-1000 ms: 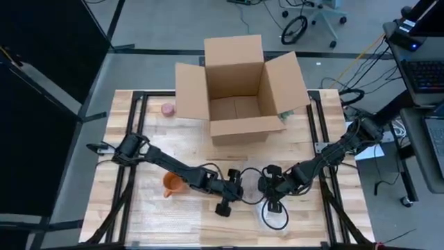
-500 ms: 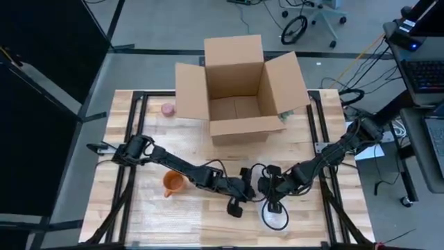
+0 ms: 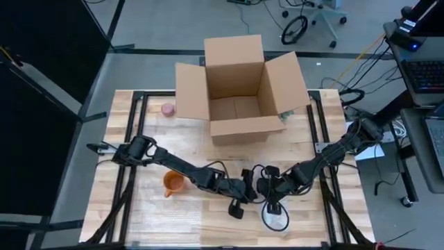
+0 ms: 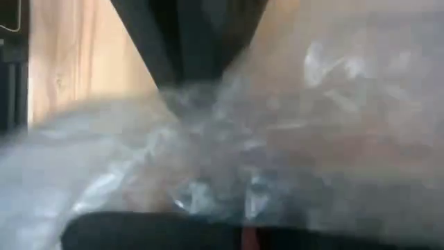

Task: Wrap mug
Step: Wrap the pink cup with the bubble wrap

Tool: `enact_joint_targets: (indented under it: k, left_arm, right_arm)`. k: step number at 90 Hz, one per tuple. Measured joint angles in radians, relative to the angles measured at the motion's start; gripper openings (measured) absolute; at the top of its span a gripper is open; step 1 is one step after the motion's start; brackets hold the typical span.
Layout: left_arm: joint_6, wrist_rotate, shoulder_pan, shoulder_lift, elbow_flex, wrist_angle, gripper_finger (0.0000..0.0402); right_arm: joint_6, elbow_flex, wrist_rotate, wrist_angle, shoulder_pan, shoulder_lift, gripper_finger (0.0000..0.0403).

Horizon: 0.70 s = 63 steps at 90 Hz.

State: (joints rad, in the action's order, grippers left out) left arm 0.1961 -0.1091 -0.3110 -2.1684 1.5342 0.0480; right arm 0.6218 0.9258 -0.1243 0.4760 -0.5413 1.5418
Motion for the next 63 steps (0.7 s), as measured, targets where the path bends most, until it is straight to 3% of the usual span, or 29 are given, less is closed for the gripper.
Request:
enact_joint_targets:
  k: [24, 63]
  left_arm:
    - [0.019, -0.004, -0.012, -0.02, -0.003, -0.053, 0.0]
    - [0.023, -0.048, -0.008, 0.006, 0.004, -0.046, 0.0]
  right_arm:
    - [-0.028, 0.008, 0.104, -0.066, 0.018, 0.099, 0.0]
    - [-0.006, 0.031, 0.105, 0.066, 0.025, 0.011, 0.0]
